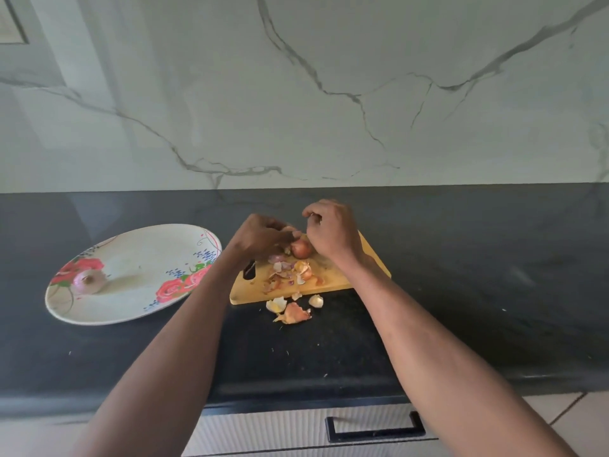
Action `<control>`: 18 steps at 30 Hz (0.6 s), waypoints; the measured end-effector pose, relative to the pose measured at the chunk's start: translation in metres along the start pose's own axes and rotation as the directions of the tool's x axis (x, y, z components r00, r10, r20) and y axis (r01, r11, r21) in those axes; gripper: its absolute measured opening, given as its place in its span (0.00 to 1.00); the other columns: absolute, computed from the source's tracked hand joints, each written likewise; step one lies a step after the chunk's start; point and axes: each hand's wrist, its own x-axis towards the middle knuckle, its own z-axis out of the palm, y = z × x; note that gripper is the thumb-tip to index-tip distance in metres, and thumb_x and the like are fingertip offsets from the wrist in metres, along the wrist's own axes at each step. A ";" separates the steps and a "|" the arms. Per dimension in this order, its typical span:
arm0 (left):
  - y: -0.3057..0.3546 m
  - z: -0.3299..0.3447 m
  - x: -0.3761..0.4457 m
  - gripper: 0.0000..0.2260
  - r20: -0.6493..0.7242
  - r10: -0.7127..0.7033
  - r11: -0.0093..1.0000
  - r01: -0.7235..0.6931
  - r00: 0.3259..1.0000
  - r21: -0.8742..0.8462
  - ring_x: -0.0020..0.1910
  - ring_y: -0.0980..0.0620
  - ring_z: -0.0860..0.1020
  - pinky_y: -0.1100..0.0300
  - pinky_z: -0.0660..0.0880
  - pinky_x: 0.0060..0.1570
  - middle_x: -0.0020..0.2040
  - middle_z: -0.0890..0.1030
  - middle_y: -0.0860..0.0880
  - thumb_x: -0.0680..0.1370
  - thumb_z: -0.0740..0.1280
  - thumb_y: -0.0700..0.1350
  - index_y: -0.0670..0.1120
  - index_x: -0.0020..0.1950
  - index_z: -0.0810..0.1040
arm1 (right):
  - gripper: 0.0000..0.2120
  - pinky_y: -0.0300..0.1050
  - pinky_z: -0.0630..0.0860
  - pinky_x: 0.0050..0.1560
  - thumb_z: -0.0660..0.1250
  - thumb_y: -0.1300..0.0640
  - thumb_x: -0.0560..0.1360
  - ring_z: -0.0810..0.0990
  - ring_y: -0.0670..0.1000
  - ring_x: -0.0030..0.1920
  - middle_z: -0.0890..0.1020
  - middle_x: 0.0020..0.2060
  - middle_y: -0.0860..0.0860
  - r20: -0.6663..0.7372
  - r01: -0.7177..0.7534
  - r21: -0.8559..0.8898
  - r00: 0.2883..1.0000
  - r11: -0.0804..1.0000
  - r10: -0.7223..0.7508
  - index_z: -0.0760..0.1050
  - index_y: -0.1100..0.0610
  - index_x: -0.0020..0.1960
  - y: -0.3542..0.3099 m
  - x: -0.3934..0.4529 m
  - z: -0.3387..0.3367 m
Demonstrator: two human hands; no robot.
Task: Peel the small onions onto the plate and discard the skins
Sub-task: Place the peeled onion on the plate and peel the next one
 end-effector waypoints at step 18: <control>0.002 0.004 0.000 0.11 -0.031 0.097 0.742 -0.093 0.995 -0.664 0.48 0.46 0.83 0.52 0.80 0.57 0.54 0.84 0.39 0.77 0.70 0.35 0.41 0.59 0.83 | 0.09 0.39 0.78 0.47 0.67 0.59 0.80 0.84 0.47 0.52 0.86 0.50 0.46 0.277 -0.415 0.540 0.909 0.732 0.310 0.83 0.51 0.57 -0.003 0.006 0.003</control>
